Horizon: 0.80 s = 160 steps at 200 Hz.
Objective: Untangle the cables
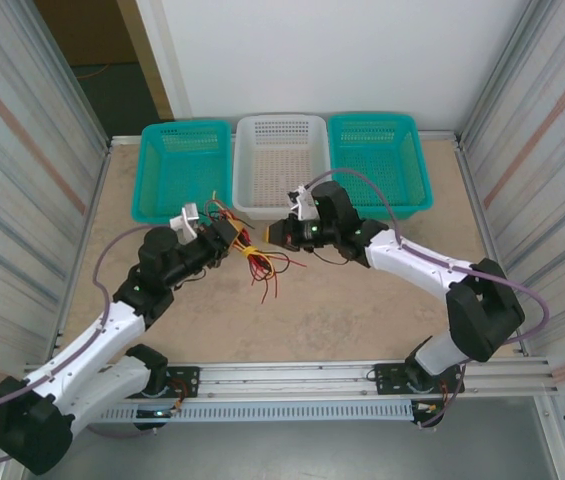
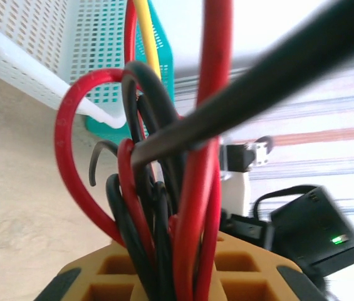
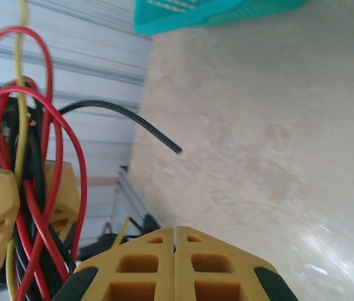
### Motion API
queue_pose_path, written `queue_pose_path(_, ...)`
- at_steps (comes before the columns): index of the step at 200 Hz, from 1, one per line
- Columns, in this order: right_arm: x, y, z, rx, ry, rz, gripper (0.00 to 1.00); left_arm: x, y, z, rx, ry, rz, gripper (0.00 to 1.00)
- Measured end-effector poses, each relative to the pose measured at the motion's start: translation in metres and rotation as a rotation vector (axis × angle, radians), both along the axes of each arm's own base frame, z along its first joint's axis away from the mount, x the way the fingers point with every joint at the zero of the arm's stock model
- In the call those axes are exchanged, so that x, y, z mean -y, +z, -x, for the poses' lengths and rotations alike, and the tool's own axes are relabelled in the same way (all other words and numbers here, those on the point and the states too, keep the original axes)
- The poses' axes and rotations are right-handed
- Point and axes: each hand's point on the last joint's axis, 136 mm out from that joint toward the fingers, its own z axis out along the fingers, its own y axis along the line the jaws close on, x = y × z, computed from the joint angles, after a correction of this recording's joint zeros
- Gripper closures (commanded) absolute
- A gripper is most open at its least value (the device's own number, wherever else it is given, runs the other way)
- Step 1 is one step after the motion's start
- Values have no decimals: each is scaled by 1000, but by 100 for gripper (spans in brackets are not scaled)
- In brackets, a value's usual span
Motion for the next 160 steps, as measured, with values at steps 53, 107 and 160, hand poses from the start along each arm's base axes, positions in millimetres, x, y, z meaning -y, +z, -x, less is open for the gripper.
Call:
queue_pose_path(53, -11, 3, 13, 37, -73, -229, 100, -3, 47, -16, 143, 137, 157, 100)
queue_pose_path(107, -12, 17, 61, 50, -180, -315, 100, -29, 55, -36, 257, 358, 13, 100)
queue_pose_path(160, 24, 118, 91, 259, -246, -289, 100, -40, 67, -45, 335, 457, -190, 100)
